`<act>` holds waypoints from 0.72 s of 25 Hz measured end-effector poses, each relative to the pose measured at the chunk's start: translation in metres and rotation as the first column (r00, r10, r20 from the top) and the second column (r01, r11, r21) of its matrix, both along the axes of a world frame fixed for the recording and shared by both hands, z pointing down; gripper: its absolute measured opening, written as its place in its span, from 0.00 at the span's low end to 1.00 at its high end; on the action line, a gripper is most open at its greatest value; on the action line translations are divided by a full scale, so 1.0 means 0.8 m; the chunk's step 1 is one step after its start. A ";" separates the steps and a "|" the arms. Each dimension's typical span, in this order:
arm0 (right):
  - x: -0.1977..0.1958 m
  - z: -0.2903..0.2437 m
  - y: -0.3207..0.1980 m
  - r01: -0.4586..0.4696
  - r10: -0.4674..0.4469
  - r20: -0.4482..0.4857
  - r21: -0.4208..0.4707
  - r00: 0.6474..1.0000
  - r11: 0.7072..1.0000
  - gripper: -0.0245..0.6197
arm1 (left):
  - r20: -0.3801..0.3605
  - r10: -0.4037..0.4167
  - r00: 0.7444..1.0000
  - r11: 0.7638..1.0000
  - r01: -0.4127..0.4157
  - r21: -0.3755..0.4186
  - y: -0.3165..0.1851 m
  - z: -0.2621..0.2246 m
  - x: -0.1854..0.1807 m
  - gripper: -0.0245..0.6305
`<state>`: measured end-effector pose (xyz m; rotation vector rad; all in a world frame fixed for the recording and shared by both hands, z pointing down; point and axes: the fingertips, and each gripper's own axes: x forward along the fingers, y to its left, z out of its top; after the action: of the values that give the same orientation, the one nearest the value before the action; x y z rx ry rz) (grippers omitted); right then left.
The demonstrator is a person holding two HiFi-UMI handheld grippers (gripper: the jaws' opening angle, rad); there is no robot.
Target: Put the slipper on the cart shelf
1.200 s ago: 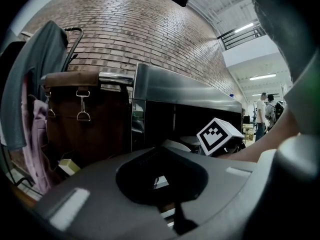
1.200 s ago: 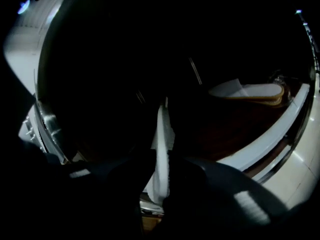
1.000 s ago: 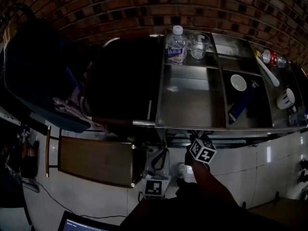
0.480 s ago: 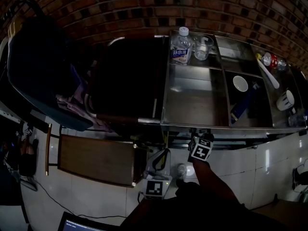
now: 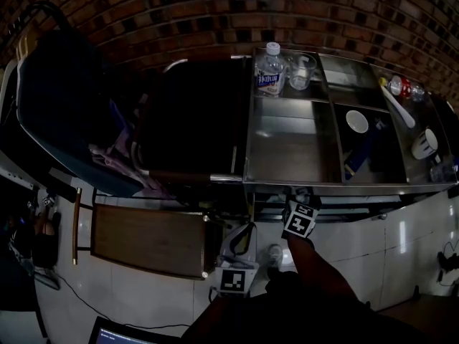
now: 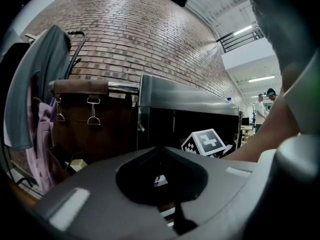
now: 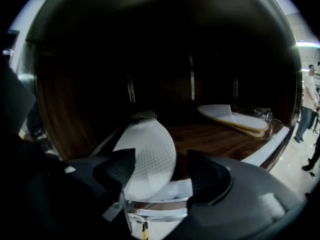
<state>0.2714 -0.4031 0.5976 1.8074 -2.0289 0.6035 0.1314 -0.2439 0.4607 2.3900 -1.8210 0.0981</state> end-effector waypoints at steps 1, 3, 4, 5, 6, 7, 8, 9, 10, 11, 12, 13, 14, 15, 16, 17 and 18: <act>0.000 -0.003 0.002 0.008 -0.008 0.003 0.006 1.000 1.000 0.53 | -0.001 0.001 1.000 1.000 -0.001 0.001 0.002 0.000 -0.001 0.07; 0.000 -0.012 0.008 0.024 -0.024 0.012 0.022 1.000 0.999 0.55 | -0.003 0.009 1.000 1.000 -0.009 -0.004 0.005 0.001 -0.002 0.06; 0.000 -0.018 0.012 0.035 -0.036 0.015 0.036 0.999 0.999 0.55 | -0.004 0.015 1.000 1.000 -0.015 -0.007 0.005 0.001 -0.001 0.06; 0.000 -0.025 0.017 0.053 -0.053 0.013 0.056 0.998 0.997 0.55 | -0.004 0.022 1.000 1.000 -0.022 -0.008 0.005 0.000 0.000 0.06; 0.000 -0.032 0.022 0.077 -0.077 0.006 0.079 0.997 0.994 0.55 | -0.005 0.029 1.000 1.000 -0.029 -0.007 0.005 -0.001 0.001 0.06; -0.001 -0.040 0.029 0.106 -0.106 -0.005 0.103 0.994 0.989 0.55 | -0.006 0.037 0.999 0.999 -0.037 -0.003 0.005 -0.003 0.003 0.07; -0.002 -0.049 0.038 0.140 -0.139 -0.017 0.126 0.990 0.982 0.55 | -0.008 0.044 0.999 0.999 -0.044 0.001 0.005 -0.005 0.006 0.07; -0.005 -0.060 0.049 0.178 -0.175 -0.029 0.149 0.984 0.973 0.55 | -0.010 0.052 0.999 0.999 -0.052 0.006 0.005 -0.006 0.008 0.07; -0.009 -0.074 0.061 0.217 -0.213 -0.040 0.172 0.976 0.961 0.53 | -0.012 0.058 0.998 0.998 -0.058 0.009 0.006 -0.006 0.010 0.06; -0.013 -0.089 0.073 0.254 -0.249 -0.050 0.197 0.967 0.947 0.47 | -0.016 0.063 0.998 0.998 -0.063 0.008 0.006 -0.004 0.012 0.06; -0.016 -0.102 0.085 0.285 -0.280 -0.055 0.220 0.959 0.933 0.39 | -0.024 0.067 0.997 0.998 -0.067 0.005 0.006 -0.002 0.013 0.06; -0.017 -0.112 0.096 0.309 -0.305 -0.054 0.235 0.951 0.922 0.32 | -0.039 0.073 0.997 0.997 -0.073 0.001 0.006 -0.001 0.015 0.06; -0.018 -0.120 0.106 0.325 -0.324 -0.046 0.241 0.945 0.914 0.25 | -0.061 0.079 0.995 0.997 -0.079 -0.002 0.008 -0.002 0.017 0.06; -0.017 -0.126 0.115 0.334 -0.335 -0.037 0.244 0.941 0.911 0.23 | -0.083 0.083 0.993 0.997 -0.083 0.000 0.009 -0.006 0.019 0.06; -0.015 -0.133 0.122 0.336 -0.339 -0.029 0.247 0.940 0.909 0.18 | -0.099 0.086 0.991 0.996 -0.086 0.006 0.010 -0.011 0.020 0.06; -0.012 -0.141 0.127 0.334 -0.339 -0.025 0.254 0.940 0.908 0.14 | -0.109 0.090 0.990 0.996 -0.089 0.014 0.009 -0.016 0.022 0.06; -0.011 -0.149 0.131 0.332 -0.338 -0.025 0.263 0.941 0.906 0.10 | -0.115 0.093 0.989 0.996 -0.091 0.023 0.008 -0.021 0.023 0.06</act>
<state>0.2627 -0.2981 0.4788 1.5271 -2.4572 0.2608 0.1500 -0.2375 0.4437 2.4362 -1.6680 -0.0469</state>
